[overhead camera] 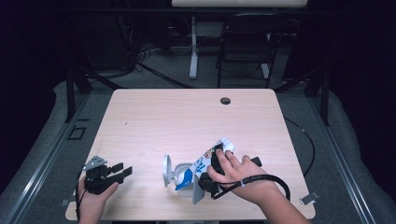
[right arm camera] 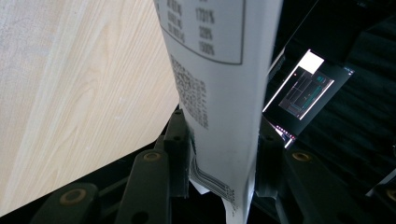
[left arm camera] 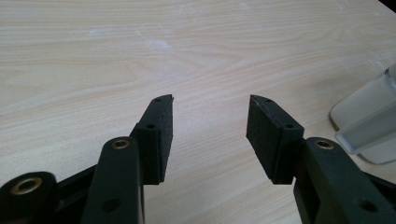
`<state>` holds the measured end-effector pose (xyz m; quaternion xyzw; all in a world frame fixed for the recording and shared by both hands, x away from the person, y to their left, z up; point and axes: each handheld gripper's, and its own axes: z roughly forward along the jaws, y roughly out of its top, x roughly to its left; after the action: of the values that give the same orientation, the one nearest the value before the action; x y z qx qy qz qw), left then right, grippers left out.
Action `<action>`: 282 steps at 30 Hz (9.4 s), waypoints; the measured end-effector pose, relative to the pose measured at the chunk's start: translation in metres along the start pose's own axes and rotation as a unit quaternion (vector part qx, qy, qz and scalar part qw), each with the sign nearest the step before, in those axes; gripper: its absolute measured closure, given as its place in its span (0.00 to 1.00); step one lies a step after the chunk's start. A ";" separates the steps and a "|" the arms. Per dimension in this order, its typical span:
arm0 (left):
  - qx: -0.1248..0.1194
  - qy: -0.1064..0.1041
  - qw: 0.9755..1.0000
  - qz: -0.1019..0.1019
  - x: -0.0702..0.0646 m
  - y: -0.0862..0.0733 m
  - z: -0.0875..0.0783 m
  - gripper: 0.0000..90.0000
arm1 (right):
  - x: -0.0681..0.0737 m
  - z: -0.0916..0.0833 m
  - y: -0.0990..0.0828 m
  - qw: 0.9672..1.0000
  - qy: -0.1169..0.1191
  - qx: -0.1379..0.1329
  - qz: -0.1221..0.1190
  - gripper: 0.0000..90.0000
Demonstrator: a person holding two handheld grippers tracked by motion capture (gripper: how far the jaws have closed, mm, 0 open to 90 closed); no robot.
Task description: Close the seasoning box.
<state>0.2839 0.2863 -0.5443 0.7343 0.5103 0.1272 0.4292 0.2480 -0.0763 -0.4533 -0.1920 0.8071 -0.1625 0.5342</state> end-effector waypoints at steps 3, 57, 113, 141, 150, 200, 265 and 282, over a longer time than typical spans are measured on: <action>-0.002 0.000 1.000 0.000 0.000 0.000 0.000 0.57 | 0.000 0.000 0.000 1.000 0.000 -0.001 0.001 0.72; -0.005 0.001 1.000 -0.002 0.001 -0.001 0.001 0.57 | 0.000 -0.003 0.002 1.000 -0.016 -0.002 -0.018 0.72; -0.004 0.003 1.000 -0.004 0.002 -0.002 0.001 0.57 | 0.000 -0.005 0.000 1.000 -0.021 -0.013 -0.004 0.72; -0.001 0.004 1.000 -0.003 0.001 -0.002 0.003 0.57 | 0.007 -0.009 -0.007 0.999 -0.023 -0.017 0.015 0.72; -0.001 0.003 1.000 -0.004 0.001 -0.003 0.003 0.57 | 0.007 -0.009 -0.005 0.999 -0.024 -0.022 0.016 0.72; 0.005 0.008 1.000 -0.008 0.004 -0.004 0.007 0.57 | 0.051 -0.005 -0.022 0.948 0.047 -0.122 0.291 0.78; -0.008 0.016 0.999 -0.028 0.008 -0.005 0.002 0.57 | 0.115 0.048 -0.071 0.596 0.150 -0.247 0.749 0.97; -0.001 0.008 1.000 -0.011 -0.001 -0.003 0.010 0.57 | 0.133 0.076 -0.076 0.590 0.185 -0.197 0.761 0.97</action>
<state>0.2879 0.2803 -0.5523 0.7269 0.5218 0.1290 0.4275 0.2818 -0.2117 -0.5527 0.4259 0.7528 0.4343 0.2517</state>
